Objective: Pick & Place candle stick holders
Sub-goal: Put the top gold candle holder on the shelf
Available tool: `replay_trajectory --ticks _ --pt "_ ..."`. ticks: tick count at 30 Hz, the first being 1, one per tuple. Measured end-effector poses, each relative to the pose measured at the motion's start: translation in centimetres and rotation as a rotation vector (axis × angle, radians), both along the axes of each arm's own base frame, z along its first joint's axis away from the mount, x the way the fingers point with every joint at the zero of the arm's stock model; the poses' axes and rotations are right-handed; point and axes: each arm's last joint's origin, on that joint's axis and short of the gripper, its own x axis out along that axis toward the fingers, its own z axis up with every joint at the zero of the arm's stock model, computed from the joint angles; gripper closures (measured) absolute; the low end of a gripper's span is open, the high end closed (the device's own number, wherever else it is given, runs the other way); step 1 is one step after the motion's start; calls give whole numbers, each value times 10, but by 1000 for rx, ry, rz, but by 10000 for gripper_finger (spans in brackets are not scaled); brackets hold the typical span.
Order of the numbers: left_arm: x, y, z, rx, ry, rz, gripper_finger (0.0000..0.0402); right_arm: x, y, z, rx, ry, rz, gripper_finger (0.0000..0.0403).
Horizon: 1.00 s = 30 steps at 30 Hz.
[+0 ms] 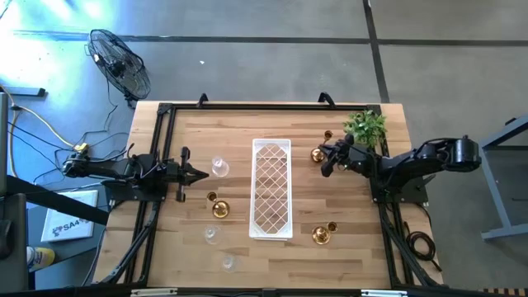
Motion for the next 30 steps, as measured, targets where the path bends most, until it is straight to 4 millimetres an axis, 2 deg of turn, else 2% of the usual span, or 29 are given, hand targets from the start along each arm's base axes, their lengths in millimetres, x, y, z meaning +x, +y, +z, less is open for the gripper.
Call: replay_trajectory --ticks 7,16,21,26,30 --pt "0 0 0 -5 -2 0 401 4 9 6 -24 -60 46 395" --pt "0 0 0 -1 -2 0 401 5 10 11 -82 -82 -1 395" --pt "0 0 0 -5 -2 -2 401 6 10 23 -167 -160 2 395" --pt "0 0 0 -5 -3 -2 401 4 7 36 -288 -211 -90 395" --pt "0 0 0 -6 -3 -2 401 6 8 50 -321 -306 -51 395"
